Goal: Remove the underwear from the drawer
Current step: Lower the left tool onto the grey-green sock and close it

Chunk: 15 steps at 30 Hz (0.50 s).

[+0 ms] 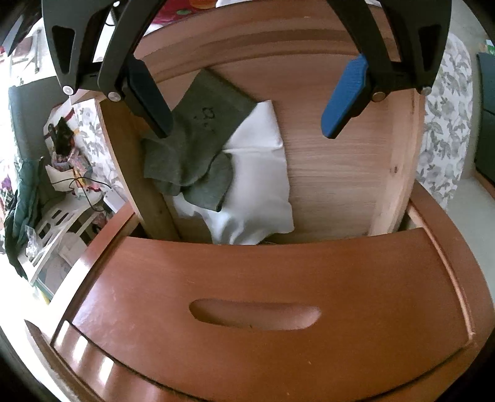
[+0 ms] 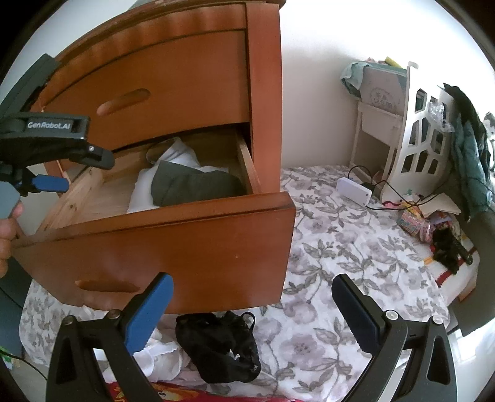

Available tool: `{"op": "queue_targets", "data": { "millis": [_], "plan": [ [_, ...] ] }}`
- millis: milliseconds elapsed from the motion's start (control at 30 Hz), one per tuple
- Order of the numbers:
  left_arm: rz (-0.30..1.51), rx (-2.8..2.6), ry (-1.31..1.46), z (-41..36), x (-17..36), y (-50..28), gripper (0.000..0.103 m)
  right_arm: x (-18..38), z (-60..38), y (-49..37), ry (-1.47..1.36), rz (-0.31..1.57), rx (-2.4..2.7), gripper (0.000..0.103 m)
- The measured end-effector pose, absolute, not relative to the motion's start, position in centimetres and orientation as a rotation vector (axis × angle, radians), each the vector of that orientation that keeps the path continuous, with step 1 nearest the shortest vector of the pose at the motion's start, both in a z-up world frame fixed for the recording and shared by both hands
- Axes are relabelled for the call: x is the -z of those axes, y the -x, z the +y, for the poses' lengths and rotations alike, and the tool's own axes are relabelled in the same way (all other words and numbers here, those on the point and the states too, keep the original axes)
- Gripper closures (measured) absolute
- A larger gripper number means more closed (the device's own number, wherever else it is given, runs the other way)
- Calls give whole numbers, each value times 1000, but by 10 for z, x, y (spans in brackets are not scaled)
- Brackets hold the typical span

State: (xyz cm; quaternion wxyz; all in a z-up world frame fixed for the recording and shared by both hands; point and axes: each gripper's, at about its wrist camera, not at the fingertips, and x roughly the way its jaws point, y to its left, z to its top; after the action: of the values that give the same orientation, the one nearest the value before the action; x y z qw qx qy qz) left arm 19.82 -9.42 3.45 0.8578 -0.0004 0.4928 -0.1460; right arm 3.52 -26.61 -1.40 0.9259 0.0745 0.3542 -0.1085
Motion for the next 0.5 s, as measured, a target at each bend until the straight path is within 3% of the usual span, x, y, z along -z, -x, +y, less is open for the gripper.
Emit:
{"op": "queue_targets", "data": {
  "millis": [333, 500],
  "plan": [
    [1166, 312, 53, -109, -21, -221, 7, 15, -270, -36, -181, 723, 211, 0],
    [1188, 328, 8, -128, -16, -237, 14, 14, -271, -34, -191, 713, 209, 0]
  ]
}}
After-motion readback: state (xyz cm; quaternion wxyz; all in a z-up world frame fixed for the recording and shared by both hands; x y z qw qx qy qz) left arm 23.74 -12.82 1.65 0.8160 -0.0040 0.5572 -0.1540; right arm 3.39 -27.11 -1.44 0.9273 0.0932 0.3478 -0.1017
